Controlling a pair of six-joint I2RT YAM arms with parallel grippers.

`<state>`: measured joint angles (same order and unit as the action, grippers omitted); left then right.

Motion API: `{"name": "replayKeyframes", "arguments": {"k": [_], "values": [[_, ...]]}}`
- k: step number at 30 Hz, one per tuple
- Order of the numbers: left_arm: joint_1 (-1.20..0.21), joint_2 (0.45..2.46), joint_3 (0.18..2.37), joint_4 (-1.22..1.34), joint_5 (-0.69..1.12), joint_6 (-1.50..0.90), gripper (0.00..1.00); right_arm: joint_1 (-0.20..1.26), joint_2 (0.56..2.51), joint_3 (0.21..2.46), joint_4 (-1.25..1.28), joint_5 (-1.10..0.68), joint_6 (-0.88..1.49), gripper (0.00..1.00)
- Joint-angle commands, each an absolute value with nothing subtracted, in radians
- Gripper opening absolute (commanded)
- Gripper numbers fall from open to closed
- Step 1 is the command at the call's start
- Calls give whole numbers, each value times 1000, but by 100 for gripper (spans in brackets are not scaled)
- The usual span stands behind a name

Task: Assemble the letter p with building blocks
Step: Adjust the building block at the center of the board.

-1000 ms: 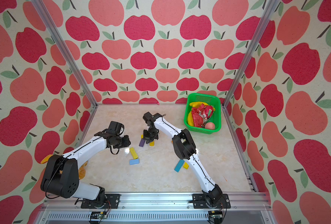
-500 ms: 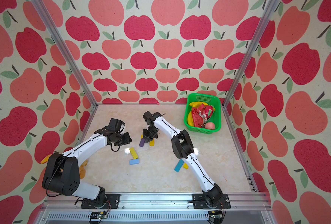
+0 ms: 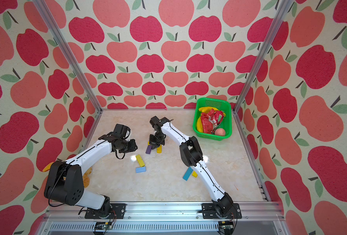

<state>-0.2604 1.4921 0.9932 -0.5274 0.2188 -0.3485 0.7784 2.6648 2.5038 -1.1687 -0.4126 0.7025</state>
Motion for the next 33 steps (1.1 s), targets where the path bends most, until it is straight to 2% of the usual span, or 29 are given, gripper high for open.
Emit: {"name": "replayKeyframes", "arguments": {"k": [1,17,23,28,32,33], "values": [[-255,1463,980,-560,226,-336,32,770,2705,2541,-1170,-435,727,7],[-249,1485,965,-537,252,-344,32,767,2668,2483,-1120,-425,724,8],[-249,1561,1007,-509,289,-337,31,773,2491,2303,-1025,-377,699,8],[-258,1702,1101,-481,384,-336,17,767,2380,2257,-994,-372,652,8],[-273,1795,1178,-507,353,-353,0,737,2292,2138,-943,-368,629,8],[-274,1809,1190,-516,340,-358,0,726,2268,2097,-923,-368,625,8]]}}
